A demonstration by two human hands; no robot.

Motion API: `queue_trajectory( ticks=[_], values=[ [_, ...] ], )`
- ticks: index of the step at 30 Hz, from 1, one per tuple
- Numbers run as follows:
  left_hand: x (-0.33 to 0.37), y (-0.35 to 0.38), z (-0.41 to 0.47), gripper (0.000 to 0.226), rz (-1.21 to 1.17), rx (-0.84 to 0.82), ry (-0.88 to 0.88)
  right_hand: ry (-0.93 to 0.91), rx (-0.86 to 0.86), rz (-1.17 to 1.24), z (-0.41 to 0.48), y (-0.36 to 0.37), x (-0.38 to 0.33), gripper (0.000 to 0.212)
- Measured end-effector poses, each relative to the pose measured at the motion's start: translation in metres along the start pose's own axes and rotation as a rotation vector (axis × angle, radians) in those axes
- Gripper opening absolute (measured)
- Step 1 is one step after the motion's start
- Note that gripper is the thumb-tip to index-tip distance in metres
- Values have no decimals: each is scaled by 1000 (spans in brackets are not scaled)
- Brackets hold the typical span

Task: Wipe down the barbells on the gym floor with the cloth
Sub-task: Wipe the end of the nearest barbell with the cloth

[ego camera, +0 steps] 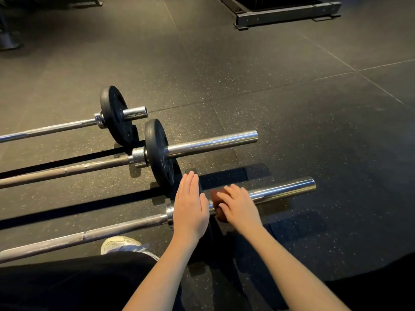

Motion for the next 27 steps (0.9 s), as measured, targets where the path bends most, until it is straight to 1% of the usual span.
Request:
queue_trajectory(
  ticks=[1, 4, 5, 6, 7, 9, 10, 11, 13, 14, 15, 16, 19, 21, 23, 25, 27],
  values=[
    [0, 1, -1, 59, 20, -4, 2, 17, 47, -22, 2, -9, 8, 38],
    [1, 1, -2, 59, 64, -4, 0, 280, 233, 14, -10, -18, 15, 37],
    [1, 1, -1, 59, 79, -2, 3, 299, 254, 51, -15, -11, 7, 38],
    [2, 0, -1, 58, 97, 2, 9, 265, 225, 73, -18, -3, -4, 41],
    [2, 0, -1, 56, 117, 7, 16, 196, 162, 73, -19, 3, -12, 43],
    [3, -1, -1, 52, 159, 18, 24, 68, 54, -10, -14, -5, -12, 44],
    [4, -1, -1, 51, 183, 26, 26, 47, 43, -64, -9, -14, -4, 43],
    [5, -2, -2, 51, 211, 36, 30, 64, 62, -99, -6, -23, 7, 41],
    [8, -3, -3, 50, 257, 51, 38, 210, 166, -121, -6, -37, 30, 37],
    [10, -2, -3, 50, 271, 51, 40, 286, 210, -106, -9, -38, 34, 37],
    [11, -2, -4, 51, 282, 49, 40, 322, 226, -77, -12, -34, 31, 37],
    [13, -3, -4, 54, 299, 46, 37, 310, 213, -42, -14, -25, 23, 39],
    [16, -4, -5, 60, 400, 29, 51, 168, 67, -19, -15, -13, 4, 49],
    [23, -1, -9, 60, 498, -4, 173, 139, 12, -87, -10, -30, 15, 46],
    [29, 4, -16, 57, 575, -45, 282, 217, 61, -129, -9, -47, 33, 41],
    [31, 6, -20, 57, 627, -64, 292, 346, 138, -69, -15, -50, 40, 41],
    [32, 3, -19, 57, 675, -73, 309, 360, 166, -5, -19, -38, 29, 44]
  ],
)
Point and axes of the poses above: each hand's wrist, its own z-axis towards the middle knuckle, its own y-axis out of the palm, x = y × z, the point moved 3 cm from there along z, towards the middle knuckle, and after that the axes turned 14 degrees about z, right-handed, at the moved point
